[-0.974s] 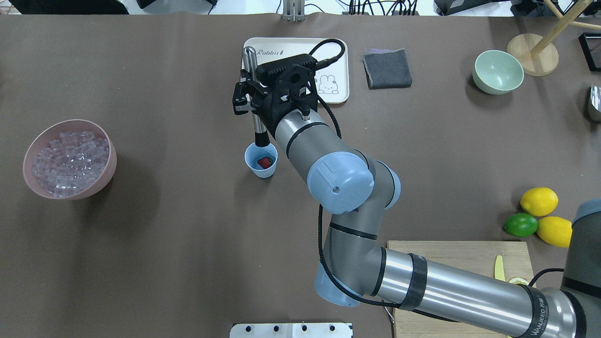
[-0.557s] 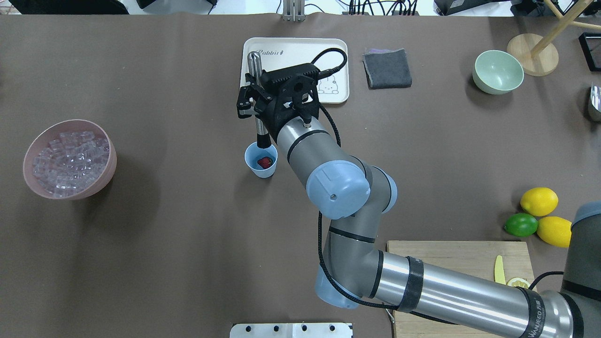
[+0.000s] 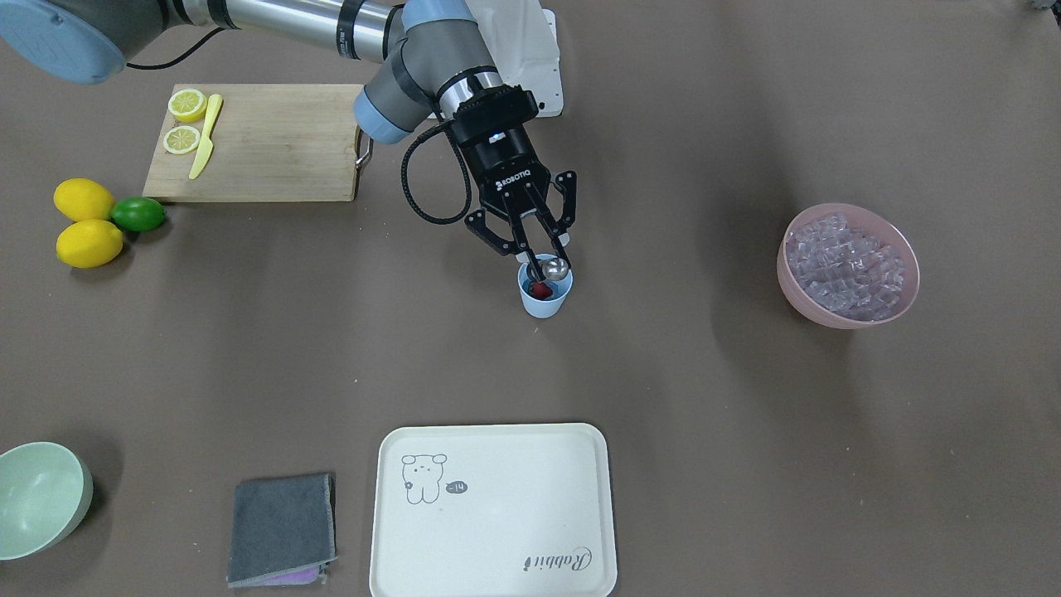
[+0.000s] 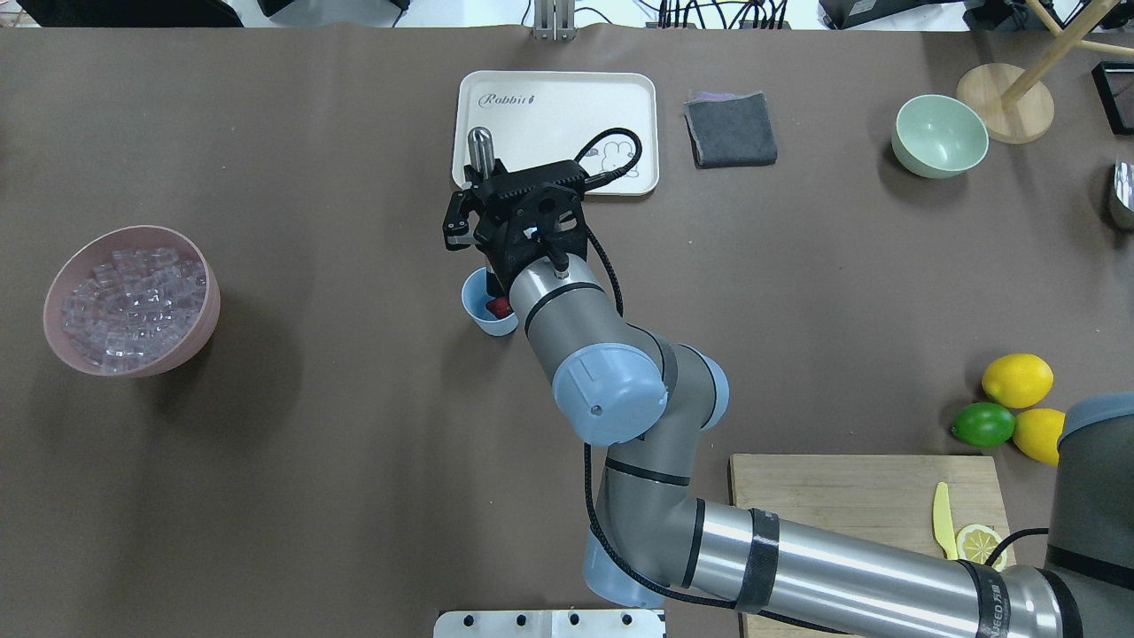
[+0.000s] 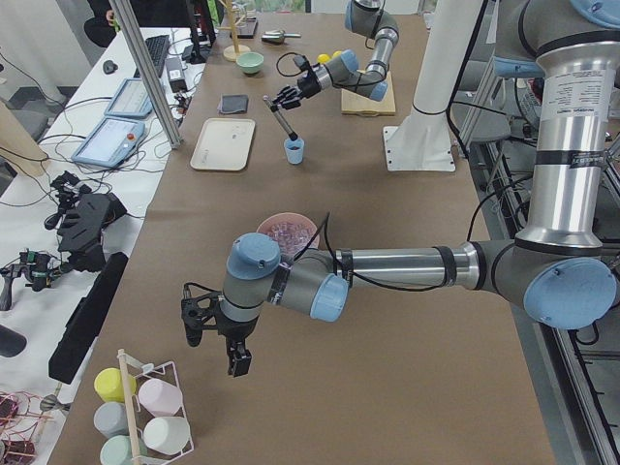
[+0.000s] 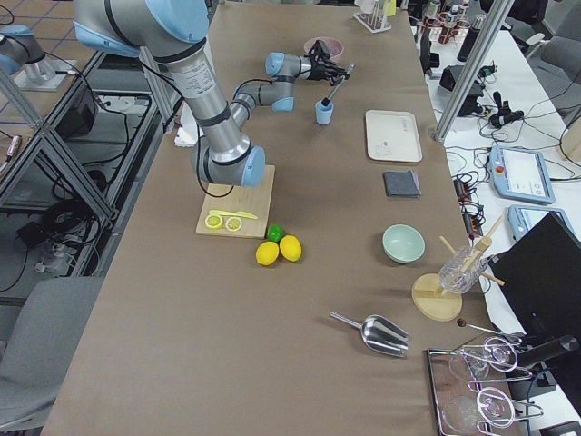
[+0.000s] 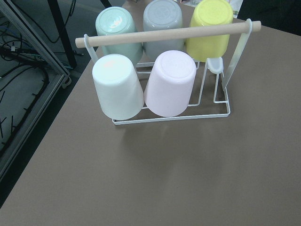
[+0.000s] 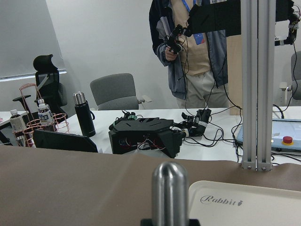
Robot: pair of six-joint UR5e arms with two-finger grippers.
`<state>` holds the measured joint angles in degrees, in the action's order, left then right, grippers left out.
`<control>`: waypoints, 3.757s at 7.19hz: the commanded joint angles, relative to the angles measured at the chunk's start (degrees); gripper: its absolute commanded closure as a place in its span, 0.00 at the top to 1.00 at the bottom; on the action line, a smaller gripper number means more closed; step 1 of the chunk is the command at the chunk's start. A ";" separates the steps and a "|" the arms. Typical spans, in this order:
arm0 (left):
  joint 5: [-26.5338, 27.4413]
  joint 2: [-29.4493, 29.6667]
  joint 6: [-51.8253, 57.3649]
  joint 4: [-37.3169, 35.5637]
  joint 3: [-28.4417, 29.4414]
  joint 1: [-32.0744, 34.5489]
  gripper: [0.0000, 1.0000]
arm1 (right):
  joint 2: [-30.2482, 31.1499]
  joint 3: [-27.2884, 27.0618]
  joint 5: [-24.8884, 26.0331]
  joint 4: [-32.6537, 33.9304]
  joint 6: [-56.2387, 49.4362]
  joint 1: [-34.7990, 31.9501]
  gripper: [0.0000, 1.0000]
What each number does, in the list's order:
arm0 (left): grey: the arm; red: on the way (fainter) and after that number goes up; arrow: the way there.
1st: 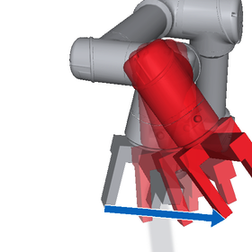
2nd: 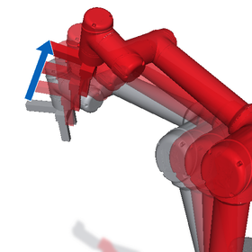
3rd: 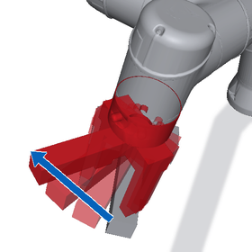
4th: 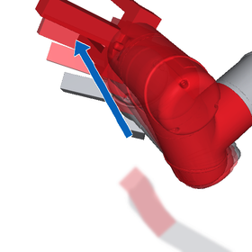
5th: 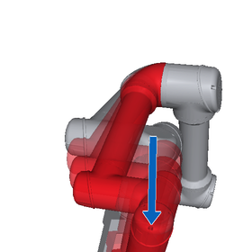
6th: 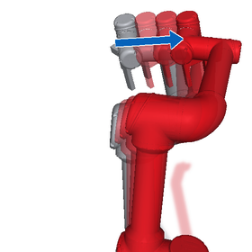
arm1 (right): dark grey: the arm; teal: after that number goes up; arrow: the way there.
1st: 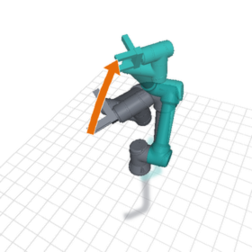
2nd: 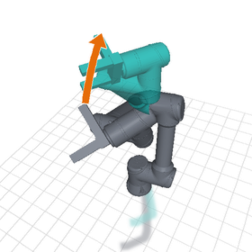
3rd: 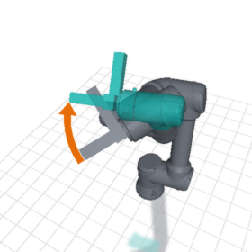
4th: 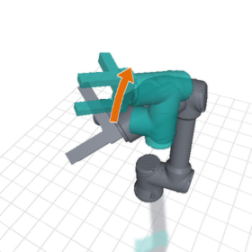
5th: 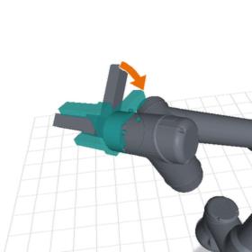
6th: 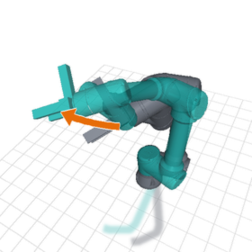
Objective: Mash ice and strawberries in cup
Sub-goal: 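Lower the muddler into the cup and press down on the strawberry and ice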
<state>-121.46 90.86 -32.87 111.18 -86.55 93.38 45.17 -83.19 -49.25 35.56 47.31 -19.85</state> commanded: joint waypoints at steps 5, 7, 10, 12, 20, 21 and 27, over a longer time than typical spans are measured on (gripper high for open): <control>0.00 0.45 0.00 0.00 0.68 -0.04 0.98 | 0.00 4.51 1.52 -4.27 -0.02 0.51 0.00; 0.00 0.80 0.00 0.00 1.12 -0.04 0.98 | 0.00 4.88 1.61 -4.27 -0.02 1.39 0.00; 0.00 0.81 0.00 0.00 1.03 -0.04 0.98 | -0.35 5.23 1.61 -4.19 -0.02 1.66 0.00; 0.00 0.81 -0.09 0.00 1.03 -0.04 0.98 | -2.45 4.26 1.70 -4.10 -0.63 1.48 0.00; 0.00 0.98 -0.09 0.00 1.12 -0.13 0.98 | -0.27 2.50 3.44 -4.36 -3.36 0.59 0.00; 0.00 0.98 -0.09 0.00 1.12 -0.13 0.98 | -0.17 2.94 4.50 -4.36 -3.36 1.38 0.00; 0.00 0.89 0.00 0.00 1.47 -0.13 0.98 | -0.35 5.14 5.13 -4.45 -3.10 2.97 0.00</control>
<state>-121.47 91.76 -32.87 111.18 -85.10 93.25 44.87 -78.48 -44.12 31.18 44.14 -17.16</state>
